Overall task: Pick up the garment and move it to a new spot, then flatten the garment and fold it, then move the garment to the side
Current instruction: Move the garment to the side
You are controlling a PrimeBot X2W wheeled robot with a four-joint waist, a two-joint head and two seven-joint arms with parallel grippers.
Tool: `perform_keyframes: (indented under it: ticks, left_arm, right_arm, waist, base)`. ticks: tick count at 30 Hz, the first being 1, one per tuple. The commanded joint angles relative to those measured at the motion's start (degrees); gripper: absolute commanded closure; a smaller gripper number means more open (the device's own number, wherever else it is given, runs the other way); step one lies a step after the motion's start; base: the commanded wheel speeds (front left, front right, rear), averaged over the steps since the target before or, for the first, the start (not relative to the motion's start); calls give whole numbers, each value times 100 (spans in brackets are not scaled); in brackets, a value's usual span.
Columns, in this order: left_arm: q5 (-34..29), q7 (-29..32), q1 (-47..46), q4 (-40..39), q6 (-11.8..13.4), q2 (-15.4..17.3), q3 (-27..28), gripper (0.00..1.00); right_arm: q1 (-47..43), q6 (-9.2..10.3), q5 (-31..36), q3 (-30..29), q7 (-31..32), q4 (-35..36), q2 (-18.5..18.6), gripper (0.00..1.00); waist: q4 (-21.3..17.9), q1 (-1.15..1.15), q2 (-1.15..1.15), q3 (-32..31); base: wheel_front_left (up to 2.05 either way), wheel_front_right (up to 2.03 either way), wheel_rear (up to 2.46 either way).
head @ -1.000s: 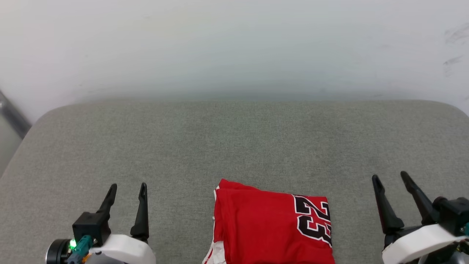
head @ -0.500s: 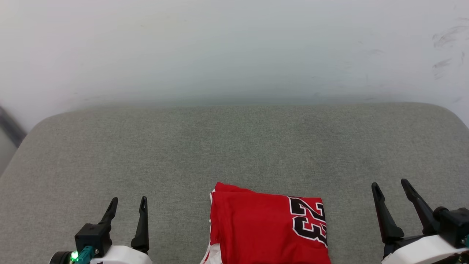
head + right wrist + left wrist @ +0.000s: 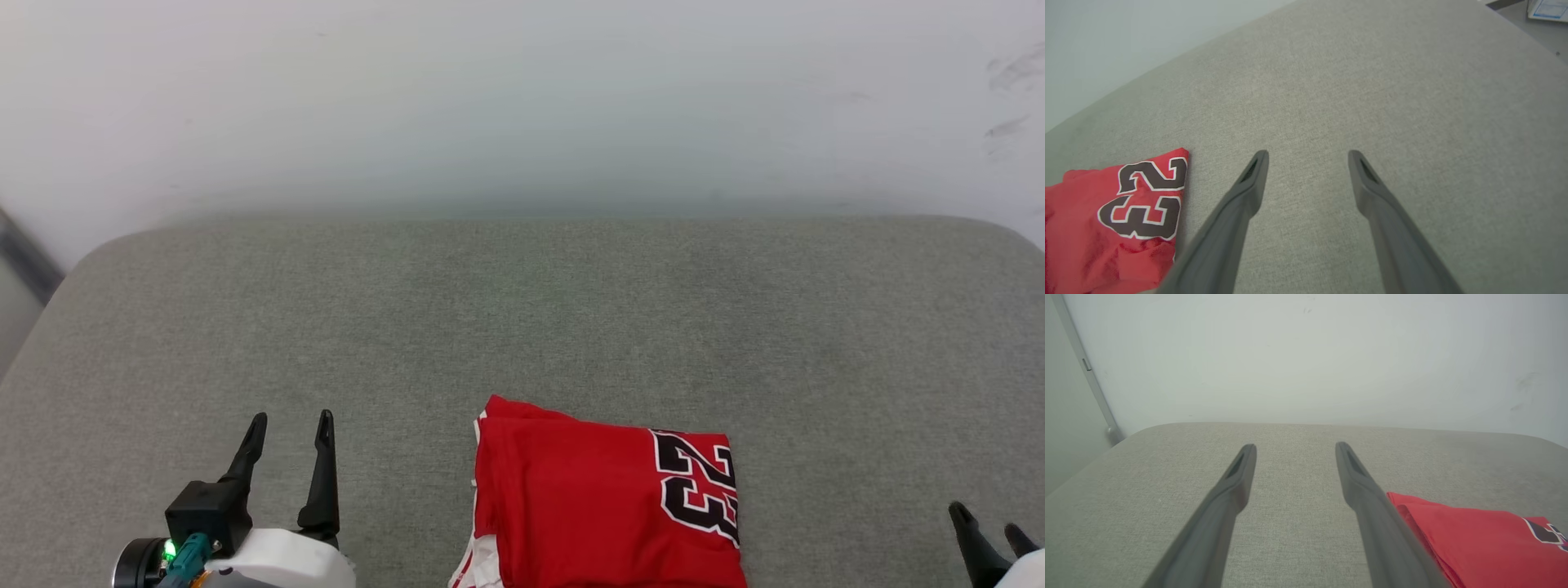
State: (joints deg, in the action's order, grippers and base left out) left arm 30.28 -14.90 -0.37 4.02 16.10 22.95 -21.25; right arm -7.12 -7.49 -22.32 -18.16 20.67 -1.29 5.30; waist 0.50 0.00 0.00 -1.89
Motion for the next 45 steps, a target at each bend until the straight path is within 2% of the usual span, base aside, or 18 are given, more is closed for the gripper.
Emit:
perform_keyframes:
  ticks: [1, 5, 10, 12, 17, 24, 25, 26, 27, 32, 36, 41, 45]
  left_arm:
    - [-68, -40, -79, -25, -34, -47, 51, 0]
    - [-159, -39, -132, -4, -123, -183, 132, 0]
    - [-297, -38, -218, -7, -252, -311, 233, 0]
    - [-356, -35, -291, -18, -309, -362, 260, 0]
    - [-461, -35, -474, 43, -457, -494, 352, 0]
    - [-603, -35, -616, 209, -647, -640, 447, 0]
    - [-623, -34, -623, 229, -664, -659, 462, 0]
    - [-638, -35, -626, 240, -693, -680, 487, 0]
    - [-647, -35, -626, 253, -706, -699, 514, 0]
    - [-749, -35, -576, 302, -795, -773, 585, 0]
    - [-806, -34, -451, 326, -840, -798, 624, 0]
    - [-896, -29, -407, 241, -877, -821, 683, 0]
    - [-895, -29, -397, 213, -940, -878, 691, 0]
  right_arm:
    - [171, 0, -92, -203, 325, -191, 2, 0]
    - [493, 0, -515, -791, 1443, -758, -19, 0]
    - [943, 0, -1306, -1119, 3002, -1387, -172, 0]
    - [1161, 0, -1603, -1200, 3416, -1570, -223, 0]
    - [1711, 1, -2585, -963, 3891, -2481, -259, 0]
    - [2227, 4, -3665, -109, 3785, -3441, -282, 0]
    - [2257, 4, -3710, 16, 3736, -3485, -291, 18]
    - [2265, 4, -3713, 121, 3685, -3503, -303, 56]
    - [2261, 4, -3716, 195, 3641, -3513, -309, 100]
    - [2258, 1, -3463, 435, 3422, -3083, -267, 100]
    - [2120, 1, -2762, 838, 3071, -2506, 10, 100]
    - [2067, 1, -1747, 1451, 2661, -1855, 438, 100]
    - [2111, 1, -1037, 1683, 2444, -1667, 758, 100]
  waist:
    - [77, 0, 0, 48]
    - [219, 0, 0, 132]
    - [413, 0, 0, 310]
    - [505, 0, 0, 422]
    - [729, 0, 0, 695]
    - [983, 0, 0, 912]
    - [1001, 0, 0, 915]
    - [1016, 0, 0, 916]
    - [1029, 0, 0, 917]
    - [997, 0, 0, 826]
    - [797, 0, 0, 634]
    - [314, 0, 0, 581]
    - [-173, 0, 0, 589]
  base:
    - [0, 0, 0]
    - [0, 0, 0]
    - [0, 0, 0]
    - [0, 0, 0]
    - [0, 0, 0]
    - [0, 0, 0]
    - [0, 0, 0]
    - [0, 0, 0]
    - [0, 0, 0]
    - [0, 0, 0]
    - [0, 0, 0]
    - [0, 0, 0]
    - [0, 0, 0]
